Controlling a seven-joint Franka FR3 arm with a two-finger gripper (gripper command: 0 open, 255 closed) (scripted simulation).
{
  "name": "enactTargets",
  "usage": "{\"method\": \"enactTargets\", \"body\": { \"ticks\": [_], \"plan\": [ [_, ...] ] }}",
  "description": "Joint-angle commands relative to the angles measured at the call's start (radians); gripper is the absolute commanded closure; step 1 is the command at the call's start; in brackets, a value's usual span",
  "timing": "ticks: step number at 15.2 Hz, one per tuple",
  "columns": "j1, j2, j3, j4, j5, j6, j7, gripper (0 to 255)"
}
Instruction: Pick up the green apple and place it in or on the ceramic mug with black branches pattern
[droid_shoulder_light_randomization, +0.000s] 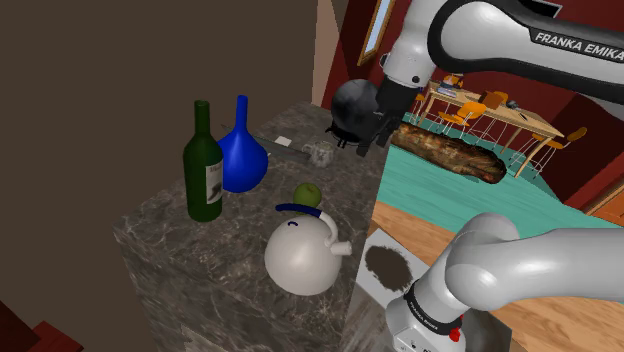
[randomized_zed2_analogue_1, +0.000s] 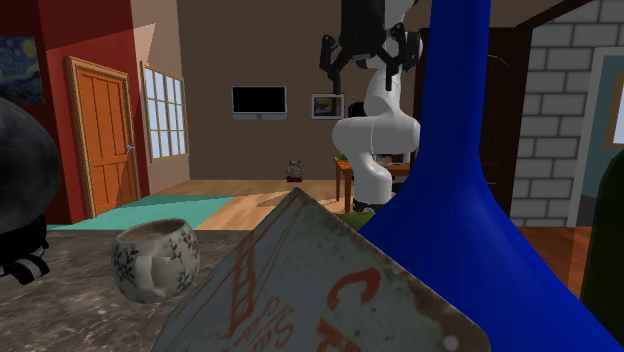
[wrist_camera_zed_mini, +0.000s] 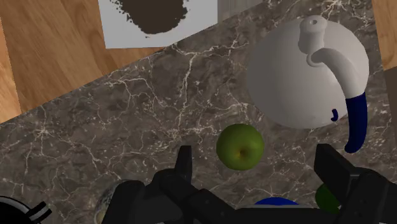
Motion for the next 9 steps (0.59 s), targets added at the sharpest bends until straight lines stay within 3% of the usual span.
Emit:
{"method": "enactTargets", "body": {
  "ticks": [1, 9],
  "plan": [
    [0.000, 0.000, 0.000, 0.000, 0.000, 0.000, 0.000, 0],
    [-0.055, 0.285, 0.108, 0.014, 0.010, 0.201, 0.237, 0]
  ]
}}
